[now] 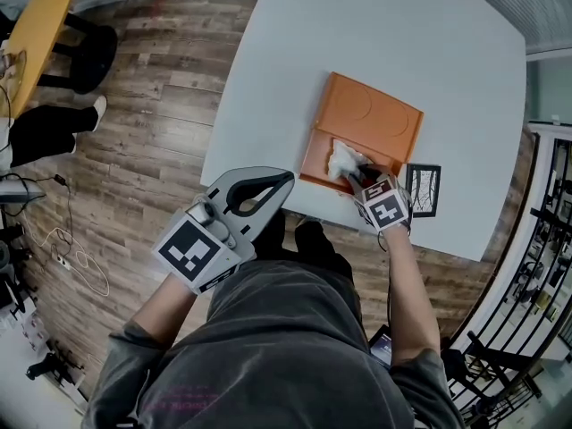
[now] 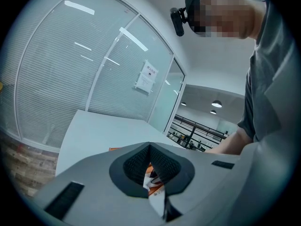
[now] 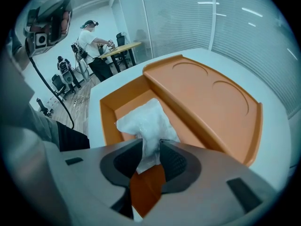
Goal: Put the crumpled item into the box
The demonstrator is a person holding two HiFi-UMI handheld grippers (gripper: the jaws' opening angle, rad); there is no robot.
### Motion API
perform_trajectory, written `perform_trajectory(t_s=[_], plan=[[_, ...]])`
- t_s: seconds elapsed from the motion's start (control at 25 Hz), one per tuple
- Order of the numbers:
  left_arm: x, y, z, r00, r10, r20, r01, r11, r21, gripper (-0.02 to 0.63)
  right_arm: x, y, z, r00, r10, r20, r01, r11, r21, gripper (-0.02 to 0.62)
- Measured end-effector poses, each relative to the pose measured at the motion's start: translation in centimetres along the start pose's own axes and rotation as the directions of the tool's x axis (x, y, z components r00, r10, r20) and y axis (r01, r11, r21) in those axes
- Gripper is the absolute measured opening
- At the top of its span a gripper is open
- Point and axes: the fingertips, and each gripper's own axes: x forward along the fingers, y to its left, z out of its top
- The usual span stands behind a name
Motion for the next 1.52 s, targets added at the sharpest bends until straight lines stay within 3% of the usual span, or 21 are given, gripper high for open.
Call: perform_trajectory(t_s=[0.44,0.76,0.92,1.2,1.52], plan=[[1.1,-1.6,1.6,0.999,-0.033,-0.003,0.033,0.998,0.047,0.011,-4.5,0.1,2.3,0.991,0.0,0.135,-0.006,0.999,0.044,0.121],[1.7,-3.0,3.5,0.999,-0.047,0.004,0.047,0.994,0.094,0.011,-10.2,0.2,5.0,0.956,-0.016,0.292,-0.006,0.997,0.074,0.12],[1.9,-4.0,4.3,0.998,-0.061,0.011,0.059,0.991,0.124,0.011,-13.8,0.4,6.9,0.907,-0.009,0.421,-0.039,0.994,0.104,0.118],[1.9,-6.2,5.7,0.996,-0.086,0.027,0.08,0.983,0.165,0.011,-20.9,0.8,9.0,0.797,-0.033,0.603,-0.047,0.992,0.116,0.078],[2.2,-8.0,6.7,0.994,-0.101,0.034,0.093,0.977,0.193,0.011,-28.5,1.6,10.7,0.642,-0.049,0.765,-0.036,0.995,0.094,0.041]])
